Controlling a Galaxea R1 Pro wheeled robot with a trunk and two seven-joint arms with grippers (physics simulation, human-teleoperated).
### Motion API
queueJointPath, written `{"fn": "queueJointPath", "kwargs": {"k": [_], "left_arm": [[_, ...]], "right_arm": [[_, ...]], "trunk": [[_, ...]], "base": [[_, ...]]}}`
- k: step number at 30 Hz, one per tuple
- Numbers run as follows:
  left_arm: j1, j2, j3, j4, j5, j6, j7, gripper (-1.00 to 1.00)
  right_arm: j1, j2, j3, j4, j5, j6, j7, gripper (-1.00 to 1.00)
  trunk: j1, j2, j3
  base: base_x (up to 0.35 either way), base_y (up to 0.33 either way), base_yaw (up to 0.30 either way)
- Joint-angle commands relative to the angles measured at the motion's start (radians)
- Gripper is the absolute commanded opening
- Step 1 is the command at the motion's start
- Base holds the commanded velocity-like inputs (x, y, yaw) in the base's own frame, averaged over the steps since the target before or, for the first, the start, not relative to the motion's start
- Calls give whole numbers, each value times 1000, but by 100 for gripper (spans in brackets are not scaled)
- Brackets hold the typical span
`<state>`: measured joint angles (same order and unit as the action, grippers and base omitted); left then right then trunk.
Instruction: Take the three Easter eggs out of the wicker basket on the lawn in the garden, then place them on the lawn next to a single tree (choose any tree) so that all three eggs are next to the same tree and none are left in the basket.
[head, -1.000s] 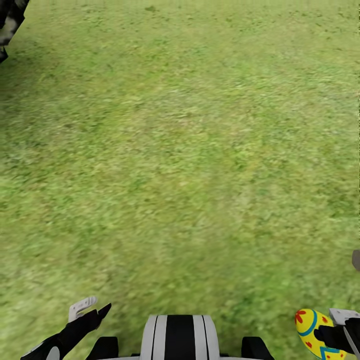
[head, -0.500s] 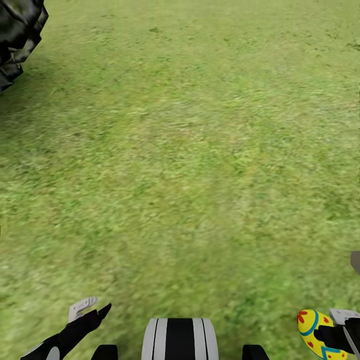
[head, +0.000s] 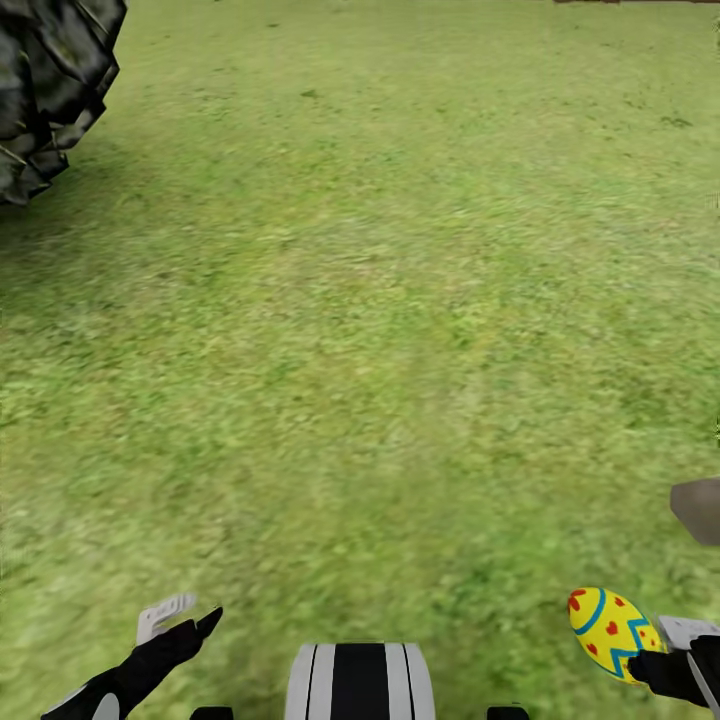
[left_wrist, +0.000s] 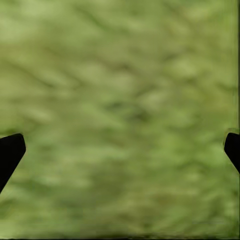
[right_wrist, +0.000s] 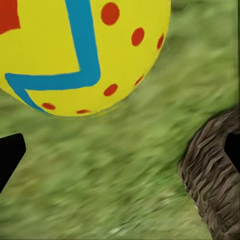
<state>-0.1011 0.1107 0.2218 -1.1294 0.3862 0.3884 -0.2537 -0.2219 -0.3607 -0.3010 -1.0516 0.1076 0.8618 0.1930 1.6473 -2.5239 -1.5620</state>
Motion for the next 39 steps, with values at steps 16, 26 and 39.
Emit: {"fn": "queueJointPath", "kwargs": {"k": [16, 26, 39], "left_arm": [[0, 0, 2, 0, 9, 10, -3, 100], [0, 0, 2, 0, 9, 10, -4, 100], [0, 0, 2, 3, 8, 10, -3, 100]], "right_arm": [[0, 0, -1, -1, 11, 3, 9, 100], [0, 0, -1, -1, 11, 3, 9, 100], [0, 0, -1, -1, 11, 3, 10, 100]], "trunk": [[-8, 4, 61], [-12, 6, 100], [-18, 9, 150]], "base": [[-75, -33, 0], [0, 0, 0], [0, 0, -2]]}}
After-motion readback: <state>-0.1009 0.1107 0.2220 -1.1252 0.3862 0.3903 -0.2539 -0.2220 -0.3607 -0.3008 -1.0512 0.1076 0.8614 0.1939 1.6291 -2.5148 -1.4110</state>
